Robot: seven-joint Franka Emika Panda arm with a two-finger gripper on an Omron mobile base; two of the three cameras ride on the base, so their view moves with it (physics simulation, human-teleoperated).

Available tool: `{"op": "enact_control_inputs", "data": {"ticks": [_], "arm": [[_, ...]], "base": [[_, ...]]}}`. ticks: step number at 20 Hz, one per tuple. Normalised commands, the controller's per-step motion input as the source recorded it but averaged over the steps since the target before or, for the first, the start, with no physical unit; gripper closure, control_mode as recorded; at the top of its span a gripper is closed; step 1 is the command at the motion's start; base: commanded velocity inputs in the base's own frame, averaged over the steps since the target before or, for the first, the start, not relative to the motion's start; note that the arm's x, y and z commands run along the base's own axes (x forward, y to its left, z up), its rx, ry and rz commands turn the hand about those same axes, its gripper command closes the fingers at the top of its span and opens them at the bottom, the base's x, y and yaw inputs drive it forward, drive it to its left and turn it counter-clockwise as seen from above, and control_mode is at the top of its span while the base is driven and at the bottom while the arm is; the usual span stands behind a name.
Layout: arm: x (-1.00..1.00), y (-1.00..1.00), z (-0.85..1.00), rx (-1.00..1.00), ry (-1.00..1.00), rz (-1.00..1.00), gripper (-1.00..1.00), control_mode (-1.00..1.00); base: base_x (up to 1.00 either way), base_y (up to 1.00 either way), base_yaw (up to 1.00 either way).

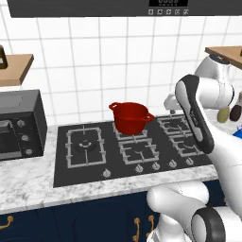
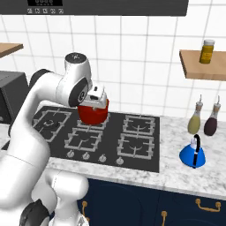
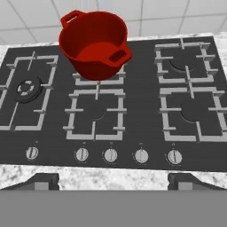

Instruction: Pick the kettle from the counter and place it on a stove burner. Then turn the burner on.

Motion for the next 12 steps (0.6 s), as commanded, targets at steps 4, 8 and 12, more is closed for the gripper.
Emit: {"op": "enact_control_inputs", "data": {"ticks": [4,8,12], "arm": [[-0.31,-0.67,-0.12,0.01,-0.02,0.00,-1.00,-1.00],[-0.39,-0.80,-0.15,0.00,0.00,0.00,-1.00,-1.00],[-0.30,-0.98,-0.16,0.00,0.00,-0.08,-1.00,-1.00]], "base": [[0.00,0.00,0.00],[0.00,0.00,0.00],[0.00,0.00,0.00]]}}
